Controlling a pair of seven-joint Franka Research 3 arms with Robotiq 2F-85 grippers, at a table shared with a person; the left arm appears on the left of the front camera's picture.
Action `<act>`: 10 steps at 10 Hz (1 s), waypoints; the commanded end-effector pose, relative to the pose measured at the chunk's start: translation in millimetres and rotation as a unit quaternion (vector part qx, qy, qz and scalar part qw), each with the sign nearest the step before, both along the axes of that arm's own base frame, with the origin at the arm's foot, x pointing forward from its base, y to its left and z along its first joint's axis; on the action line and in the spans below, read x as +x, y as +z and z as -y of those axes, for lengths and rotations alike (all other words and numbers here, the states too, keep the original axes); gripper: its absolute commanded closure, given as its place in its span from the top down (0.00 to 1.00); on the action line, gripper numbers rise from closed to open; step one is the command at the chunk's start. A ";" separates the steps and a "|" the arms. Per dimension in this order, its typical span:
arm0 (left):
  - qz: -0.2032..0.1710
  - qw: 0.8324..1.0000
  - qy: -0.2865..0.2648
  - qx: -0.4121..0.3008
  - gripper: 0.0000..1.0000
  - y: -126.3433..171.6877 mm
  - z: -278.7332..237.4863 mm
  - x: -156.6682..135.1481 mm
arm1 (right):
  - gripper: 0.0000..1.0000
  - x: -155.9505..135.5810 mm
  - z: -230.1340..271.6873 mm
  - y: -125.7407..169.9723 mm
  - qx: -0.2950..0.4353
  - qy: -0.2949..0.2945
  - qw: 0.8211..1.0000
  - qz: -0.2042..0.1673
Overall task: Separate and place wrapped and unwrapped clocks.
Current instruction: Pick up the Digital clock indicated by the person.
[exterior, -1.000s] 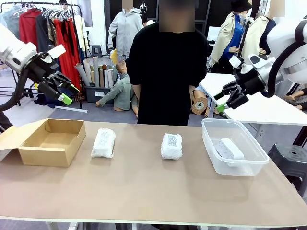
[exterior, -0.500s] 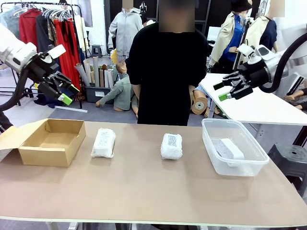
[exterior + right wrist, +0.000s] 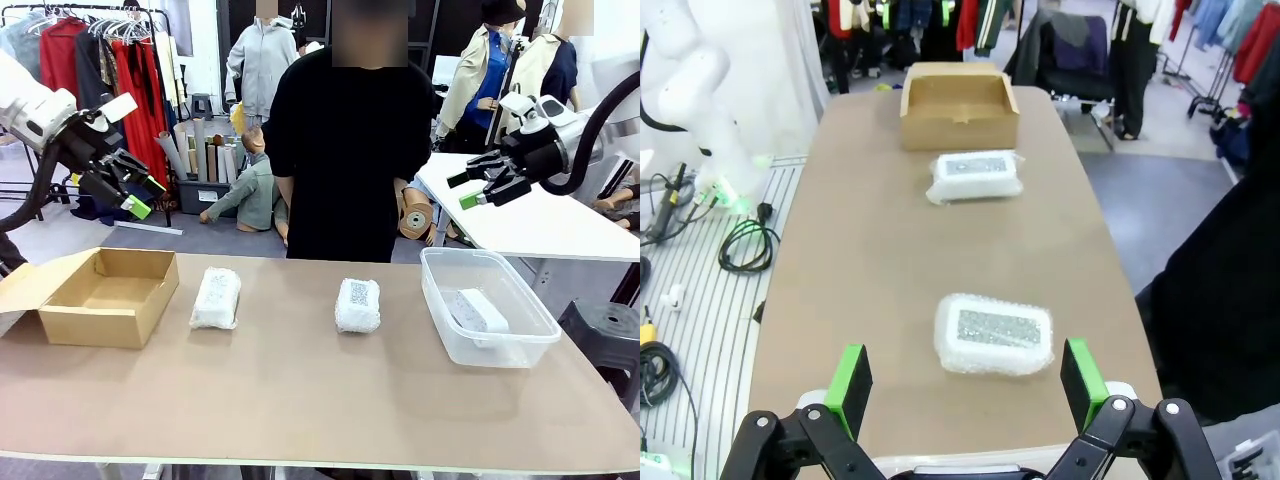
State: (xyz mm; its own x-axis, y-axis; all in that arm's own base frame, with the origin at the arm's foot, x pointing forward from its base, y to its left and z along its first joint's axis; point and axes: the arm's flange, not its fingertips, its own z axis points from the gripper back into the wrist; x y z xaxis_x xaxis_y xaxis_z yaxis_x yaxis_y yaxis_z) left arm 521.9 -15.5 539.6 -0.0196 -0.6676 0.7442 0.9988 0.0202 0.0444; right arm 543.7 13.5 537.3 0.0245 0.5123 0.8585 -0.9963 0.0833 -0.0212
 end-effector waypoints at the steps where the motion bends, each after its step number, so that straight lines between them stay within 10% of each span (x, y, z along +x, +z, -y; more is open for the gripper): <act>1: 0.002 1.000 0.002 -0.001 1.00 1.3 -0.1 0.2 | 1.00 3.0 -1.9 4.4 -0.029 0.010 0.999 -0.011; 10: 0.002 1.000 0.002 -0.001 1.00 1.3 -0.1 0.2 | 1.00 -1.5 -3.1 -4.5 -0.057 0.020 0.998 -0.008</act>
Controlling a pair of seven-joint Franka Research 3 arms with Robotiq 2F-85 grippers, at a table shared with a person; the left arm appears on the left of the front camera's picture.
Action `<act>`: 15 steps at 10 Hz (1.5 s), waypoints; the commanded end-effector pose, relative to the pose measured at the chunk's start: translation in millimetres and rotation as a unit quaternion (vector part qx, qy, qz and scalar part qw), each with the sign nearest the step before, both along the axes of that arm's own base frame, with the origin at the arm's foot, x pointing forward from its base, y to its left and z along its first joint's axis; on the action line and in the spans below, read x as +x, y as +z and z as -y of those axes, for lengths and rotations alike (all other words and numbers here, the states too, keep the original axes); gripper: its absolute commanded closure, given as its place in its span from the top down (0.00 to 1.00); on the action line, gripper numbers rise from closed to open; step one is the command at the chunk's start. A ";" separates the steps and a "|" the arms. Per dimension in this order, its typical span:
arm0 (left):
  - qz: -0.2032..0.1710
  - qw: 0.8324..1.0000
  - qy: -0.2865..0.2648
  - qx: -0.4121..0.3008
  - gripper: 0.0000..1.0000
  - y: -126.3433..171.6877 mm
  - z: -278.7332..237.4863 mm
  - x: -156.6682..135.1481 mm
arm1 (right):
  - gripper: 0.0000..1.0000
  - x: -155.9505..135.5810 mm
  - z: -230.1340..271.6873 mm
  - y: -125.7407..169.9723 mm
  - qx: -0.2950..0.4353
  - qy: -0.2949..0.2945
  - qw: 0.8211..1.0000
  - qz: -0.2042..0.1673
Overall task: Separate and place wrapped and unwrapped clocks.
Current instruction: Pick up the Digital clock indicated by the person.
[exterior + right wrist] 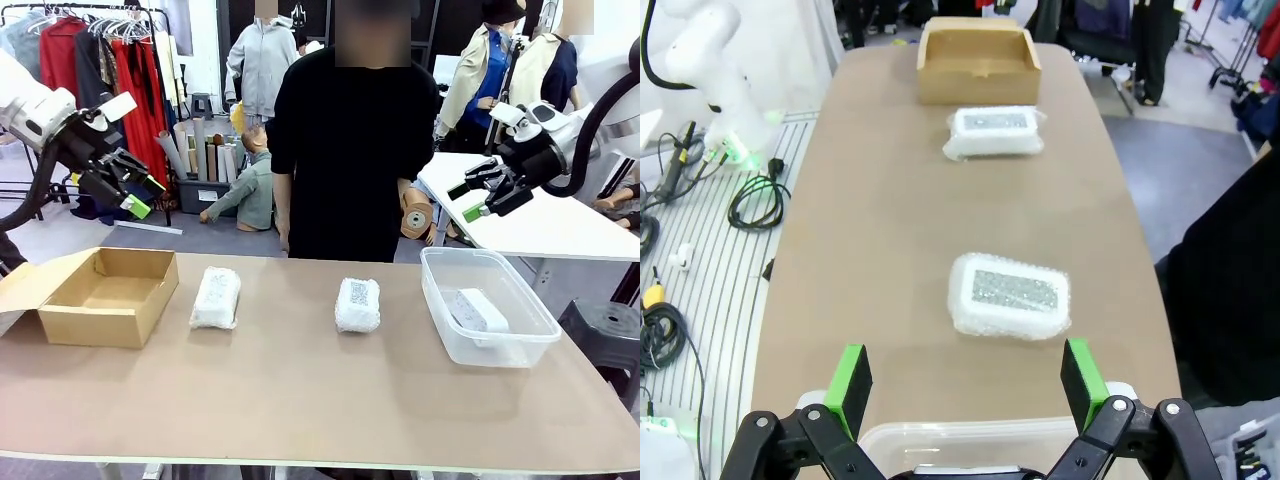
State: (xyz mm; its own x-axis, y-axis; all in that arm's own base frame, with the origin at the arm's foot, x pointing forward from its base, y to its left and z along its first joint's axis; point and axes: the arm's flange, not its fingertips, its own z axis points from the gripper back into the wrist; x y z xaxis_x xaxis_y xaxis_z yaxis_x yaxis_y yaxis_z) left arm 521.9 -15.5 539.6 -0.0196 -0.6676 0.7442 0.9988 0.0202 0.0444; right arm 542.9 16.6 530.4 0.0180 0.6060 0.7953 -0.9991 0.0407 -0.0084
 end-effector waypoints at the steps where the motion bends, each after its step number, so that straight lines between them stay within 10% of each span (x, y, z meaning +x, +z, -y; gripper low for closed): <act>1: 0.002 1.000 0.002 -0.001 1.00 1.3 -0.1 0.2 | 1.00 -0.8 0.0 2.3 -0.001 0.000 1.000 0.002; 15: 0.002 1.000 0.002 -0.001 1.00 1.3 -0.1 0.2 | 1.00 -0.8 0.0 2.3 -0.001 0.000 1.000 0.002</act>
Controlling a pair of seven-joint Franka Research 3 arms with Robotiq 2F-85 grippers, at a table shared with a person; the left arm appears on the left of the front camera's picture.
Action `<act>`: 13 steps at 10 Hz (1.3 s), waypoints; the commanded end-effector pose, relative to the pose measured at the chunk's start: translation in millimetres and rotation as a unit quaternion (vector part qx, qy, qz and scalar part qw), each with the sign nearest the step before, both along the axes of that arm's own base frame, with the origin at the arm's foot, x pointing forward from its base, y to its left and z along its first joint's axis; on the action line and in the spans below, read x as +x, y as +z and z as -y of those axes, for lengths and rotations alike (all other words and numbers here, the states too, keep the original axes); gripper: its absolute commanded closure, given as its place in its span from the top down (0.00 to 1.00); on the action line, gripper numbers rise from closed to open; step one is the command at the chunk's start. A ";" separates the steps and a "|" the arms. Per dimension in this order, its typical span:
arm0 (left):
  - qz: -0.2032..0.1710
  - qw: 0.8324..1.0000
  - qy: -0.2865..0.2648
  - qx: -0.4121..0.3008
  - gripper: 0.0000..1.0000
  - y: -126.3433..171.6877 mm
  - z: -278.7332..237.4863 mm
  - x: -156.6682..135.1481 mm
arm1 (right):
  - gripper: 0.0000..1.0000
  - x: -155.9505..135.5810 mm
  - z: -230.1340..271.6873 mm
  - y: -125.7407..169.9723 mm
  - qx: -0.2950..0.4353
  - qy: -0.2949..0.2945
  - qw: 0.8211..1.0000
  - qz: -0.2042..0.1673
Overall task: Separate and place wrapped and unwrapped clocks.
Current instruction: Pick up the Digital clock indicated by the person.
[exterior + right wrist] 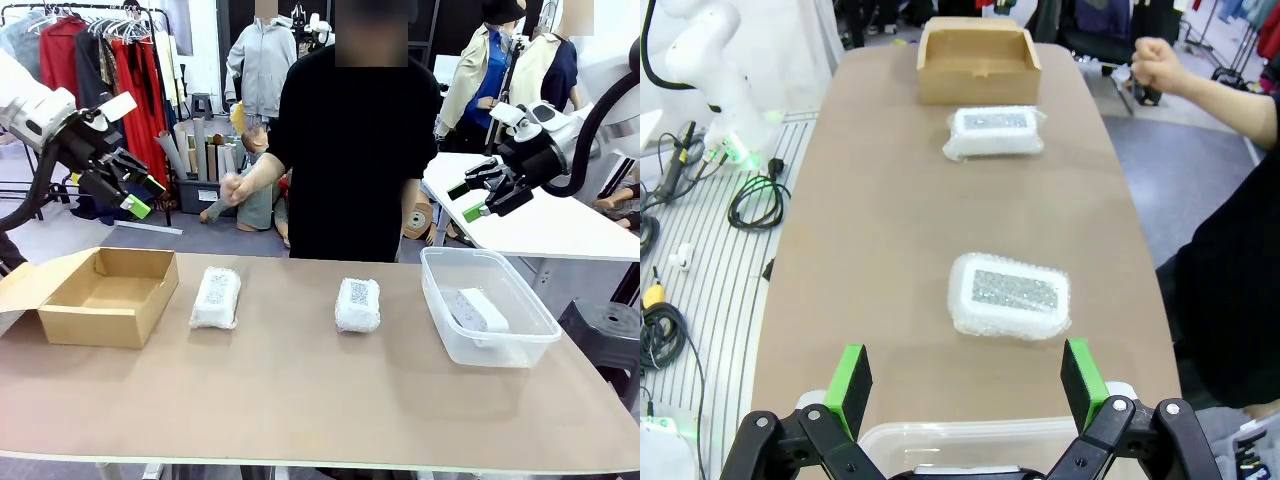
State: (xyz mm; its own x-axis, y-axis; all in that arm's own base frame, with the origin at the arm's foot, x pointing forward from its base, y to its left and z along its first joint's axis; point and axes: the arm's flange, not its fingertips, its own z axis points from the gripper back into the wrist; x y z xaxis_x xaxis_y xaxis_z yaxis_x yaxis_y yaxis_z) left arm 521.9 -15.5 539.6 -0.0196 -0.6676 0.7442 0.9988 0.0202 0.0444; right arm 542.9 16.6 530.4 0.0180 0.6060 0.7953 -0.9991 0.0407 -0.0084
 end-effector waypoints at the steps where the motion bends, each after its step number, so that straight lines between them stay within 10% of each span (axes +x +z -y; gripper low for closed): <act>1: 0.002 1.000 0.002 -0.001 1.00 1.3 -0.1 0.2 | 1.00 -0.8 0.0 2.3 -0.001 0.000 1.000 0.002; 13: 0.002 1.000 0.002 -0.001 1.00 1.3 -0.1 0.2 | 1.00 -0.8 0.0 2.3 -0.001 0.000 1.000 0.002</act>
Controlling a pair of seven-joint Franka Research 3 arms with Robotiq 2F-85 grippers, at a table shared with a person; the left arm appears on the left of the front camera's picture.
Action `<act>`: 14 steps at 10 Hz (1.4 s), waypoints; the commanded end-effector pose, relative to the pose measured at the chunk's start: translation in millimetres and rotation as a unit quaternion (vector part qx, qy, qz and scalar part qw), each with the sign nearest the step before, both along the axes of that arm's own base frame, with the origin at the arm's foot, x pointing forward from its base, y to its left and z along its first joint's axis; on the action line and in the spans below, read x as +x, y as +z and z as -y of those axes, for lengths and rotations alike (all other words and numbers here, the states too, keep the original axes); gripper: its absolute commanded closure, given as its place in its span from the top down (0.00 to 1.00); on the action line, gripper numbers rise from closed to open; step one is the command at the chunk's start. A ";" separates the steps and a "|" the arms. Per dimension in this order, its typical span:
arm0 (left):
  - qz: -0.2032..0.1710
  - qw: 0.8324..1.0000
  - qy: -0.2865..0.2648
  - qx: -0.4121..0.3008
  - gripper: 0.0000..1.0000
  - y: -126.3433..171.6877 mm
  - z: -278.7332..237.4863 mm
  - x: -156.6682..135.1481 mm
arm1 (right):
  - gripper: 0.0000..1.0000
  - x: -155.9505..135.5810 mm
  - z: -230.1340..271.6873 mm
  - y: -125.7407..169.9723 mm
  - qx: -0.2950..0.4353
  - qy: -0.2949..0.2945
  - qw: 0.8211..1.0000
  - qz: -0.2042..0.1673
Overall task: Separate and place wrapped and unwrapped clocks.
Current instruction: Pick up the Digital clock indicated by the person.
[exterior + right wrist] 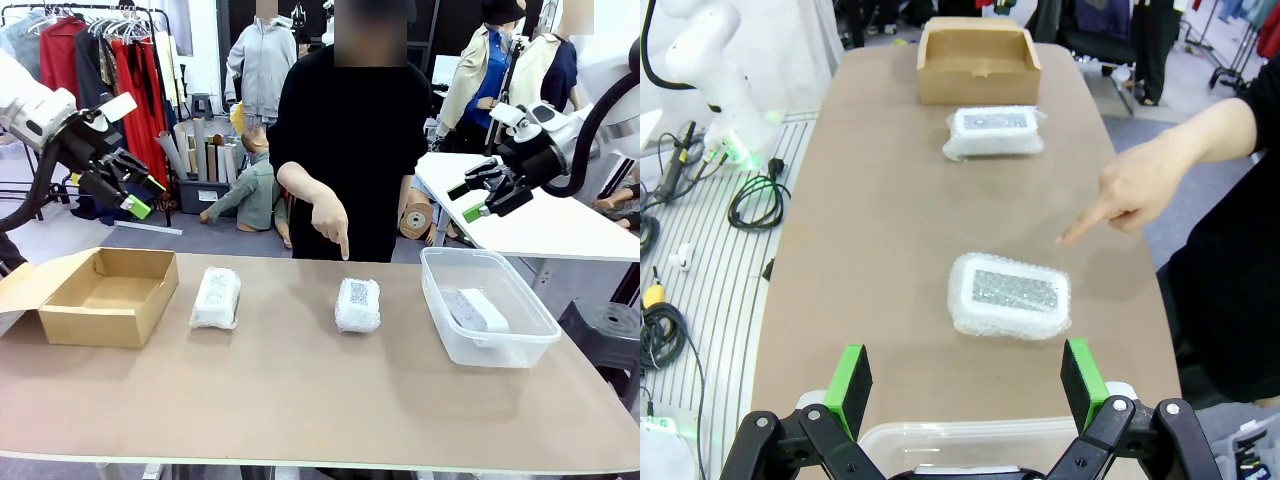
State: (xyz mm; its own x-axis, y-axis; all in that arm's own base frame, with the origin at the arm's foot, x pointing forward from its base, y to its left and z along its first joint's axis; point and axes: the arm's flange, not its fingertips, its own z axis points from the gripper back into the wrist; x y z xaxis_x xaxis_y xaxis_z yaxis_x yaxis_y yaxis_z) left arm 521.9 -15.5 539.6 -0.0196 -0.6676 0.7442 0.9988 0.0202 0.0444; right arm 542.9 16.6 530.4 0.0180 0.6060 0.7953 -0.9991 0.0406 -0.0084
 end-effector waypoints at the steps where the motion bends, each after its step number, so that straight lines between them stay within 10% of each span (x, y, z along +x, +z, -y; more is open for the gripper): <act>1: 0.002 1.000 0.002 -0.001 1.00 1.3 -0.1 0.2 | 1.00 -0.8 0.0 2.3 -0.001 0.000 1.000 0.002; 8: 0.000 1.000 0.000 0.000 1.00 0.0 0.0 0.0 | 1.00 -0.8 0.0 2.3 -0.001 0.000 1.000 0.002; 11: -0.067 0.996 0.046 0.022 1.00 18.6 36.7 -8.8 | 1.00 -0.8 0.0 2.3 -0.001 0.000 1.000 0.002; 14: -0.057 0.987 0.124 0.087 1.00 20.4 96.1 -18.3 | 1.00 -0.8 0.0 2.3 -0.001 0.000 1.000 0.002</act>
State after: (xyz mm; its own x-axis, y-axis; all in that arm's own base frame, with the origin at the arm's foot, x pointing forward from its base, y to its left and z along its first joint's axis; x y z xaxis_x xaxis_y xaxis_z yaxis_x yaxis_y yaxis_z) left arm 511.6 -100.5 566.8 0.1841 -0.7282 0.6602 0.9773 0.2073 -0.0439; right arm 543.0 16.4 530.4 0.0182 0.6060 0.7953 -0.9991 0.0409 -0.0083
